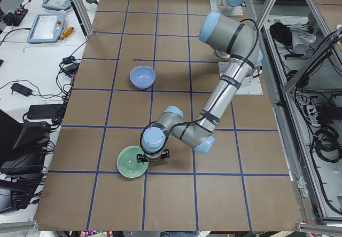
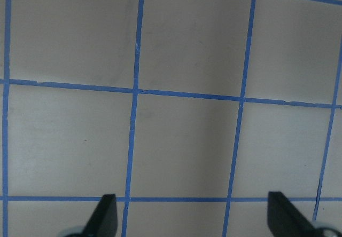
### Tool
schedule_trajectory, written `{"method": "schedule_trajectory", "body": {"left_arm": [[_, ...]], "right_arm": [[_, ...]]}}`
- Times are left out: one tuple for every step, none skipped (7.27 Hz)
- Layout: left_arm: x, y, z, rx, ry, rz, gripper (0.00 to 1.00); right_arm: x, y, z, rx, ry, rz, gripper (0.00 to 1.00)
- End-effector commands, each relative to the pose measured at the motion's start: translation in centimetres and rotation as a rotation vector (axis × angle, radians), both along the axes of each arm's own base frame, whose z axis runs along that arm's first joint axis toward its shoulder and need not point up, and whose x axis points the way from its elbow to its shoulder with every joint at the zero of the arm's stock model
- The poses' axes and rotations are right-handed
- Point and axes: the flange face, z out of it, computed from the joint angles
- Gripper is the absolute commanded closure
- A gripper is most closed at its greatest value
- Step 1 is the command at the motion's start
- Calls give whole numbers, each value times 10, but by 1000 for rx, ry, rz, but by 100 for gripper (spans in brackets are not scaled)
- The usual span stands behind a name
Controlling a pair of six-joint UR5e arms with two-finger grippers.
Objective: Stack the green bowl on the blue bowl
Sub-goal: 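Lower the left gripper onto the pale green bowl's rim and close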
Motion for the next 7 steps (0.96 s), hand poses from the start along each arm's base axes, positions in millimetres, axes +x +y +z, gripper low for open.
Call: {"method": "schedule_trajectory", "body": {"left_arm": [[4,-4,-9,4,2,-6,7],[4,-5,-16,7,11,-8,10],[2,-6,-17,12,17,-11,18],[1,-6,-9,11,10,-14,23],[1,-7,-7,9,8,-14,24],[1,-7,-7,9,8,-18,35],[1,-7,-6,7,3,-32,48]], "right_arm": [[0,0,0,0,0,0,0],[0,0,0,0,0,0,0],[0,0,0,0,0,0,0],[0,0,0,0,0,0,0],[0,0,0,0,0,0,0],[0,0,0,0,0,0,0],[0,0,0,0,0,0,0]]}}
